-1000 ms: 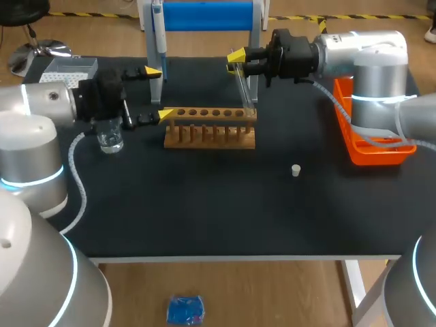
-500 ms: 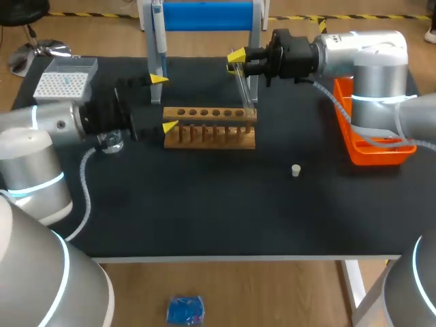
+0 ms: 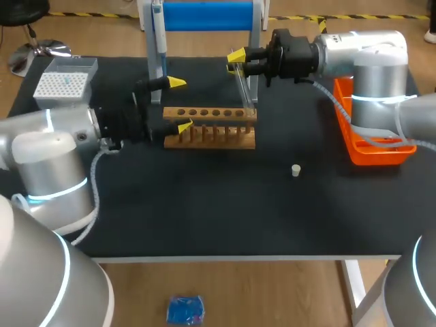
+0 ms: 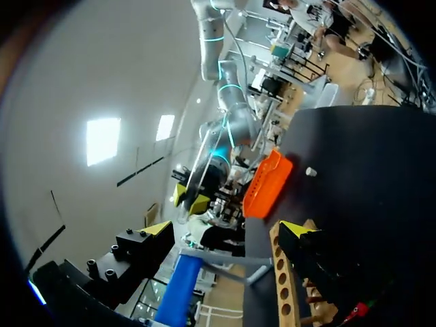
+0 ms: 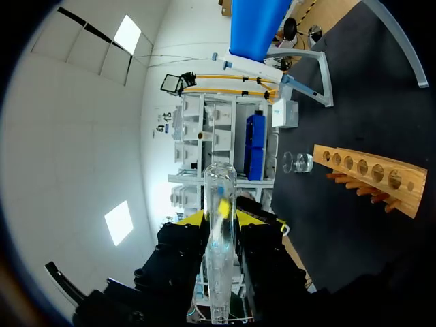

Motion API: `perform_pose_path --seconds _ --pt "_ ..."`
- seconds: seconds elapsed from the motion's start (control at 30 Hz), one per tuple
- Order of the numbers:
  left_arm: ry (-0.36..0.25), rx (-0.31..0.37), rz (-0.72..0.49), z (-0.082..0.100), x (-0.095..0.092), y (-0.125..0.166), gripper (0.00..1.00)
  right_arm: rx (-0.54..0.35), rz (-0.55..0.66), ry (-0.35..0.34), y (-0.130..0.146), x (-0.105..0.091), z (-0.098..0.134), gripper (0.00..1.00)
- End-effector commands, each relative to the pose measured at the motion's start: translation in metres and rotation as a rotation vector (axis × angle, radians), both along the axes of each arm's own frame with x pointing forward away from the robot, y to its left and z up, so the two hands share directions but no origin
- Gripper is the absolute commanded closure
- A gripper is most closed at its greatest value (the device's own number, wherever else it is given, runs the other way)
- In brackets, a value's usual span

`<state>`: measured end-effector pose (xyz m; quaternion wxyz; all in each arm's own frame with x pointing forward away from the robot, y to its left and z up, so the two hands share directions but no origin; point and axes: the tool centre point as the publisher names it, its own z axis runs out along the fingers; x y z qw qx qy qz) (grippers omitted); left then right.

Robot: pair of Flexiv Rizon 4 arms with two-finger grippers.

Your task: Invert the test tube, pick up the pipette, mount the tip to pipette, aspirate from beaker and dispense into the tube, eject the tip, return the pipette, and cap with the stopper.

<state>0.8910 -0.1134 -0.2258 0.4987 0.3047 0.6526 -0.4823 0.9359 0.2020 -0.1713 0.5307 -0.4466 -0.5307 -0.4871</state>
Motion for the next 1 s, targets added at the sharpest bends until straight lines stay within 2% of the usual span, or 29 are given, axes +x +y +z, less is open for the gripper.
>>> perform_pose_path --seconds 0.03,0.13,0.3,0.43,0.83,1.0 --pt "0.006 0.089 0.083 0.010 -0.002 -0.006 0.00 -0.004 0.000 0.000 -0.001 0.000 0.001 1.00" --pt "-0.034 0.102 0.052 0.012 -0.003 -0.010 0.00 -0.004 0.000 0.000 -0.001 0.000 0.001 1.00" --pt "-0.105 0.042 -0.002 0.016 -0.005 -0.014 0.00 -0.004 0.000 0.000 -0.001 0.000 0.001 1.00" --pt "-0.138 0.030 -0.029 0.020 -0.006 -0.019 0.00 -0.004 0.000 0.000 -0.001 0.000 0.001 1.00" --pt "-0.191 0.083 -0.059 0.045 -0.007 -0.038 0.00 -0.004 0.000 0.000 -0.001 0.000 0.001 1.00" --pt "-0.240 0.104 -0.063 0.053 -0.011 -0.047 0.00 -0.004 0.000 0.000 -0.001 0.000 0.001 1.00"
